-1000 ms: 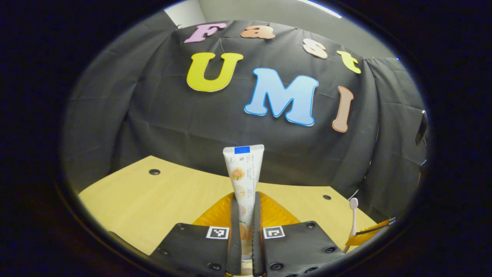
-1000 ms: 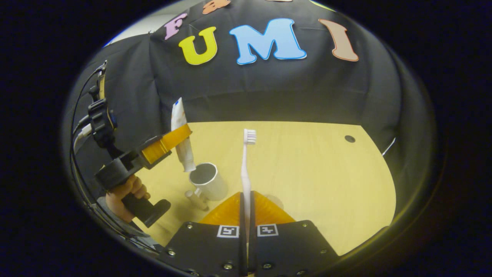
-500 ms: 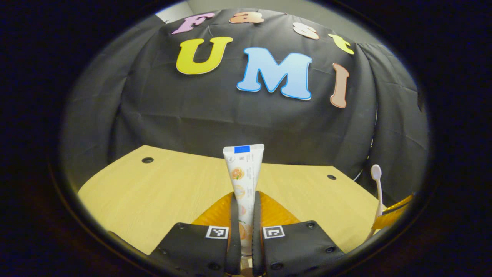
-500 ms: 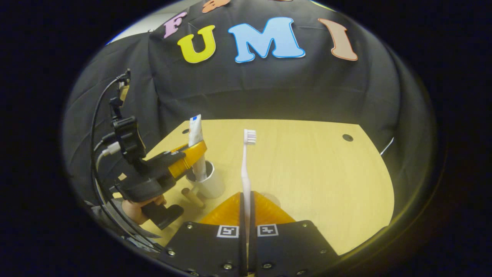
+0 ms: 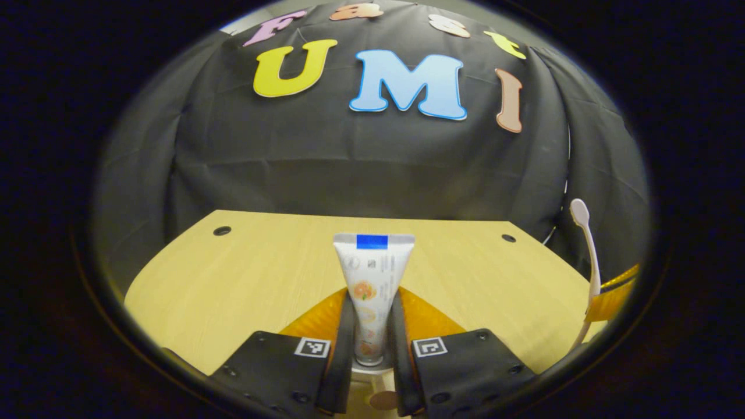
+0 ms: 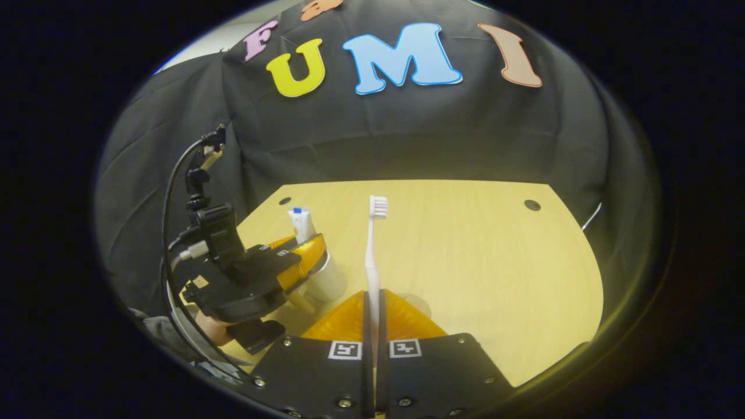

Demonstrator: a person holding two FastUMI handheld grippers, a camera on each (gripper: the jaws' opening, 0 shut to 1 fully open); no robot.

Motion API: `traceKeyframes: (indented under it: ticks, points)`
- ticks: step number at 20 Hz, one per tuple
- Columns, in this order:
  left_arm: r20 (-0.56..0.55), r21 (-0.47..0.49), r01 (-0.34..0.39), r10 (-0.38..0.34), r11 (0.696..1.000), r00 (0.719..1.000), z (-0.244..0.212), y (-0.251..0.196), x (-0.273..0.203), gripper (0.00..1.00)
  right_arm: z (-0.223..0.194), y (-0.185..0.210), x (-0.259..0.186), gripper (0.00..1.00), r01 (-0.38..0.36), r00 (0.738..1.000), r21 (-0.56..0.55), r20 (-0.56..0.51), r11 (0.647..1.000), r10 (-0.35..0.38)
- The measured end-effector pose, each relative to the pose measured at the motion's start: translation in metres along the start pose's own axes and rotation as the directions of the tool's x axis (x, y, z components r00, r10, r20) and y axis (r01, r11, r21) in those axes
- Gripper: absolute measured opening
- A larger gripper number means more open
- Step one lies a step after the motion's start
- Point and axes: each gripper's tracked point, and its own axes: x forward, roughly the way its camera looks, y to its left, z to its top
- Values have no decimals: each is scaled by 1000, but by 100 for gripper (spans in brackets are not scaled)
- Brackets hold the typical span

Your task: Put the toothbrush and toothpaste on the desktop into the cup, then pick up the cup and place it on the coaster on the desktop.

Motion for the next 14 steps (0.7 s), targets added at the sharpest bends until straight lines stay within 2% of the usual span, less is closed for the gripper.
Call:
traceKeyframes:
  ticks: [2,3,4,10,11,12,14]
  points:
    - [-24,10,12,-12,1000,1000,-3,-3,0,36,2,1,2,3,-6,1000,2,3,1000,6]
    - [-34,5,9,-9,1000,999,-5,-3,-2,43,4,2,2,3,-6,1000,0,7,1000,6]
    - [-26,4,8,-8,1000,1000,-3,-2,-3,44,6,2,1,3,-6,1000,-6,11,1000,6]
    - [-23,-1,11,-11,1000,1000,0,0,-19,82,21,12,9,3,-23,999,-38,48,999,25]
    - [-20,2,4,-4,1000,1000,1,2,-24,82,25,16,11,3,-29,998,-48,59,998,32]
    - [-16,1,0,0,1000,1000,3,5,-30,93,28,20,13,3,-36,997,-58,70,998,40]
    - [-18,-7,-8,8,1000,1000,4,10,-42,91,41,31,18,3,-53,993,-76,99,996,60]
